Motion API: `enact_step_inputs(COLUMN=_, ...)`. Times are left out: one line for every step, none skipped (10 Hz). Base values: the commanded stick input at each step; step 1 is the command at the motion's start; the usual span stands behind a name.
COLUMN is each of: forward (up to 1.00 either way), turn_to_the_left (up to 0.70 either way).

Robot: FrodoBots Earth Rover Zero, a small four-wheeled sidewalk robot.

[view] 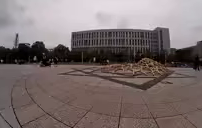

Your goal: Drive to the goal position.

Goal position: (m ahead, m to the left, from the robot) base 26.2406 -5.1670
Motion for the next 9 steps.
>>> enact_step_inputs(forward=0.55, turn_to_the_left=0.01)
enact_step_inputs(forward=0.55, turn_to_the_left=0.01)
enact_step_inputs(forward=0.55, turn_to_the_left=0.01)
enact_step_inputs(forward=0.55, turn_to_the_left=0.01)
enact_step_inputs(forward=0.55, turn_to_the_left=0.01)
enact_step_inputs(forward=0.55, turn_to_the_left=0.01)
enact_step_inputs(forward=0.55, turn_to_the_left=0.01)
enact_step_inputs(forward=0.55, turn_to_the_left=0.01)
enact_step_inputs(forward=0.55, turn_to_the_left=0.01)
